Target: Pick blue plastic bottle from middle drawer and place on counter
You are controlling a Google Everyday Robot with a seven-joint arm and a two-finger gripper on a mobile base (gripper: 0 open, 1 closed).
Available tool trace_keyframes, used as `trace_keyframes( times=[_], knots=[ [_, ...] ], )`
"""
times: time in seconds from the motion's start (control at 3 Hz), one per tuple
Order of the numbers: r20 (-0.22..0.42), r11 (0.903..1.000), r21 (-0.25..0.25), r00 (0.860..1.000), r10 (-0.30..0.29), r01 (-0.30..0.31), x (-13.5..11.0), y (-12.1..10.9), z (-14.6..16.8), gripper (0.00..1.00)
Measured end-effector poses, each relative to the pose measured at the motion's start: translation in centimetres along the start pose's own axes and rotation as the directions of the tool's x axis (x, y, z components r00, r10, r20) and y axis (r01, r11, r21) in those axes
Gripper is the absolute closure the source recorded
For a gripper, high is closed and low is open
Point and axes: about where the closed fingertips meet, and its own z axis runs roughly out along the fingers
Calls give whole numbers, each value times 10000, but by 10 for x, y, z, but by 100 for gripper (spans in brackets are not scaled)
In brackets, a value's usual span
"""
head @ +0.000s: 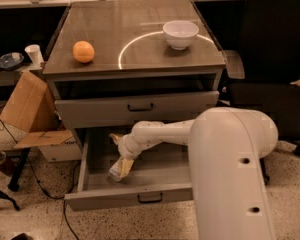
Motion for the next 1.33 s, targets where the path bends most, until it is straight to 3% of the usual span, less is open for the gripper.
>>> trace_keyframes(
  times=[0.67,1.33],
  knots=[
    [-574,9968,-784,9981,-214,169,7,-2,35,0],
    [-1154,9914,-1291,9933,48,-198,22,4,46,4]
  ],
)
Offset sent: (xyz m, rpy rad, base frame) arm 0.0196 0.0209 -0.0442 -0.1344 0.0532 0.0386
